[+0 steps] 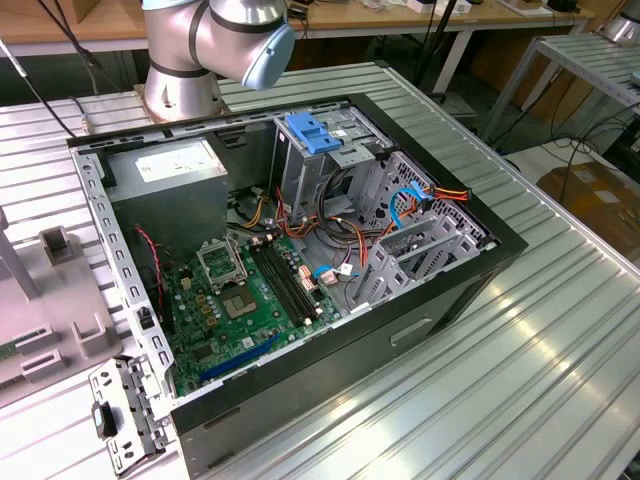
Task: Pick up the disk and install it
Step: 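Reach for the disk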
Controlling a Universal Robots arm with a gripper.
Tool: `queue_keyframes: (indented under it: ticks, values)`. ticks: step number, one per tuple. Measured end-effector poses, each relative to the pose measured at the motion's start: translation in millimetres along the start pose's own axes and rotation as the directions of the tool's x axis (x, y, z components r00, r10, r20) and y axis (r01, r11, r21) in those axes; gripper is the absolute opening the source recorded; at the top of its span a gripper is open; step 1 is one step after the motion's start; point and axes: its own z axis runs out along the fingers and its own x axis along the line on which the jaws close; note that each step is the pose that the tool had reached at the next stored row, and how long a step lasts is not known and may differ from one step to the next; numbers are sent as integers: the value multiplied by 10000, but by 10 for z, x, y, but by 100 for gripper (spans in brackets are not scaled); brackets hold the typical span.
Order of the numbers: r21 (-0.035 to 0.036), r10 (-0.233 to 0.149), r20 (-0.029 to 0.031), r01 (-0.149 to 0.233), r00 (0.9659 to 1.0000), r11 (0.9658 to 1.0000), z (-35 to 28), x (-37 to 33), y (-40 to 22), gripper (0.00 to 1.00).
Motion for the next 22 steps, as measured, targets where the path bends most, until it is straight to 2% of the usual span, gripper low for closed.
queue_keyframes:
  ticks: [13,22]
  values:
    - [0,0,0,0,10000,10000,5,111,-7,11]
    - [-1,0,1,0,10000,10000,20,141,58,11]
